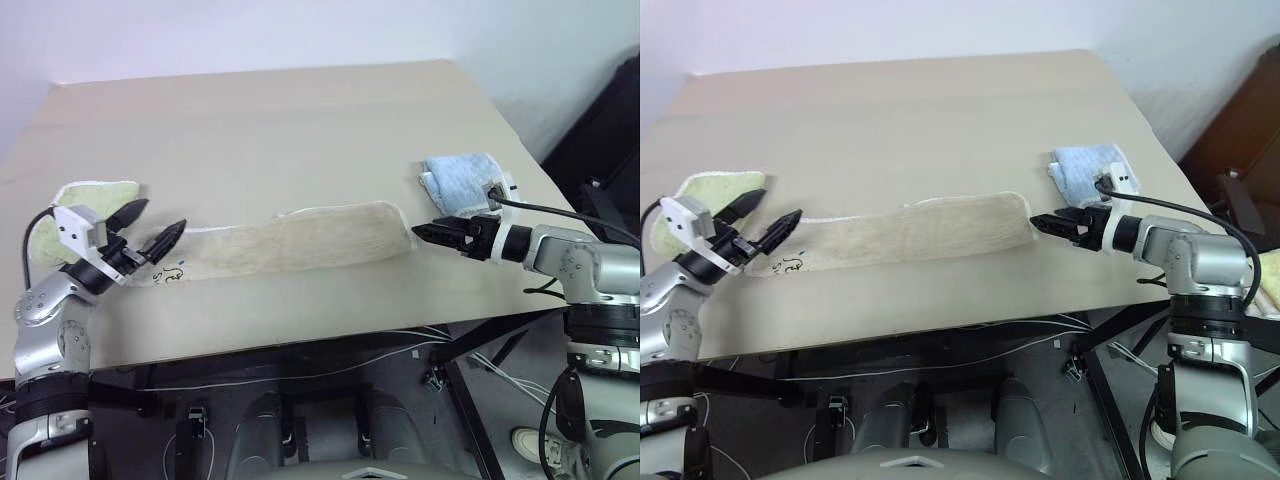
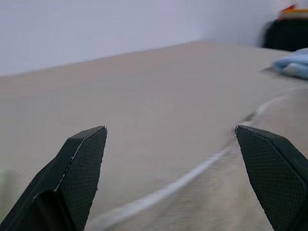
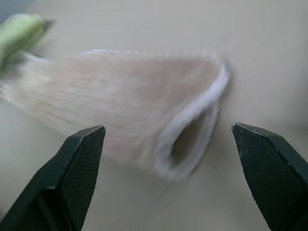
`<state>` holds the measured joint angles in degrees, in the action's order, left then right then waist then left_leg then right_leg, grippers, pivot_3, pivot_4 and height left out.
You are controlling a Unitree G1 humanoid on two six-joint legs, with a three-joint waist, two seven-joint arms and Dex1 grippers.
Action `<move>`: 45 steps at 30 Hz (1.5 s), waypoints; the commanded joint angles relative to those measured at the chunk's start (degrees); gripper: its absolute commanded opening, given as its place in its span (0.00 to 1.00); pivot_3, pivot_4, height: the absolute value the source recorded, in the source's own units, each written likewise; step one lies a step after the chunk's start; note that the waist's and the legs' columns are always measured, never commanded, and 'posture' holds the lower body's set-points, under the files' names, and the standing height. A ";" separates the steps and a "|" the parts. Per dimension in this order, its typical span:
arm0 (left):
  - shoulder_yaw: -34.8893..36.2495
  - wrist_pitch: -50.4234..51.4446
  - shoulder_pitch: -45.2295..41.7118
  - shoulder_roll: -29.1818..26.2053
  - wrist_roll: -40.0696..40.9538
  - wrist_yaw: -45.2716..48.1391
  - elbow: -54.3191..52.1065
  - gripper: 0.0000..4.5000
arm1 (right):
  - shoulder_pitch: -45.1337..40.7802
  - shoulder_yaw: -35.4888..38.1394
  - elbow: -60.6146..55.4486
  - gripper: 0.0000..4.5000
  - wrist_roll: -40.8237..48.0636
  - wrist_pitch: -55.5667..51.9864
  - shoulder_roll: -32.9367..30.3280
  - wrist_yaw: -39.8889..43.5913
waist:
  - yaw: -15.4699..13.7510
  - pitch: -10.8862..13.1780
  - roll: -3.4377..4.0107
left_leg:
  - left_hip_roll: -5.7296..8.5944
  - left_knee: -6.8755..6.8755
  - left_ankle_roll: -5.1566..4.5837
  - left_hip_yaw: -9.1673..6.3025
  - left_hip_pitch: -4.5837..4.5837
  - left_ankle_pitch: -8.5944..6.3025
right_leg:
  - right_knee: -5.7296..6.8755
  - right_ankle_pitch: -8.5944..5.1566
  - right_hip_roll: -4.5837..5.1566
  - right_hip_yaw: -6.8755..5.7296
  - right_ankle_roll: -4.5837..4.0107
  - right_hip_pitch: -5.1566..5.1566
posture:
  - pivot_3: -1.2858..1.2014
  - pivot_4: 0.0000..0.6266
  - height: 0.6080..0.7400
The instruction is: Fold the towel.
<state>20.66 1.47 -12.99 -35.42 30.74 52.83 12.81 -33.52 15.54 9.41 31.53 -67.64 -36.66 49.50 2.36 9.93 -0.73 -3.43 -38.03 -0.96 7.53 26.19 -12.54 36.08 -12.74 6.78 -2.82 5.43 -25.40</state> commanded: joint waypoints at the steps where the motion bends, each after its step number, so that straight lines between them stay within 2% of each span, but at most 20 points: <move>1: -1.30 3.13 0.68 0.09 1.01 -0.31 -5.81 0.99 | -0.72 8.45 -2.01 0.98 5.21 -11.64 1.87 -5.85 | -0.03 0.00 0.00 | 0.00 0.00 0.01 0.01 -0.01 0.00 | 0.00 0.00 -0.01 0.00 -0.01 0.01 | 0.52 0.24 1.00; 8: -4.30 5.39 -0.41 1.61 -0.18 -0.91 -8.56 0.99 | 0.66 19.06 -3.63 0.98 7.01 -23.89 10.35 -15.37 | -0.02 -0.01 0.00 | 0.03 0.00 -0.01 0.04 0.00 0.01 | -0.06 0.00 -0.08 -0.01 0.00 0.02 | 0.52 0.24 1.00; 18: -6.39 4.93 -1.93 2.87 -0.59 -0.24 -8.38 0.99 | -4.38 27.98 0.67 0.98 5.01 -24.28 20.36 -26.22 | 0.34 -0.04 -0.01 | 0.03 0.00 0.00 0.04 -0.06 0.00 | -0.05 0.02 -0.16 0.00 -0.03 0.05 | 0.52 0.24 1.00; 27: -7.19 3.42 -2.71 3.34 -2.17 0.20 -6.83 0.99 | -9.51 28.81 3.39 0.98 4.95 -24.16 24.86 -31.02 | 0.07 -0.03 0.01 | -0.06 0.01 -0.02 0.04 0.08 0.02 | -0.14 0.02 -0.22 -0.01 -0.04 -0.02 | 0.52 0.24 1.00; 34: -7.73 2.07 -2.50 3.46 -3.54 0.39 -6.46 0.99 | -9.77 29.67 4.53 0.98 4.89 -21.92 24.65 -33.55 | 0.17 -0.03 0.02 | -0.09 0.02 0.01 0.01 0.12 -0.01 | -0.21 0.02 -0.20 -0.05 -0.04 -0.02 | 0.52 0.24 1.00; 38: -7.78 1.51 -2.93 3.24 -4.23 0.81 -5.37 1.00 | -8.79 30.48 4.97 0.79 4.51 -21.59 24.20 -34.98 | 0.07 -0.03 0.02 | -0.10 0.02 0.01 0.00 0.13 -0.01 | -0.21 0.02 -0.19 -0.06 -0.04 -0.02 | 0.52 0.24 1.00; 45: -7.95 0.23 -4.86 4.00 -5.48 0.02 -3.23 1.00 | -7.13 31.31 2.76 0.25 5.80 -23.24 23.45 -35.55 | 0.14 -0.02 0.04 | -0.09 0.14 0.00 -0.02 0.20 0.00 | -0.41 0.02 -0.19 -0.12 -0.04 -0.03 | 0.52 0.24 1.00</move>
<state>12.31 3.06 -16.96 -31.43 25.52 53.18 9.53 -40.58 45.84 14.70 36.39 -90.42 -12.11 13.92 2.50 9.91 -0.69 -3.52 -37.87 -0.99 7.52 26.39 -12.53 35.64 -12.72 6.59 -2.94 5.39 -25.43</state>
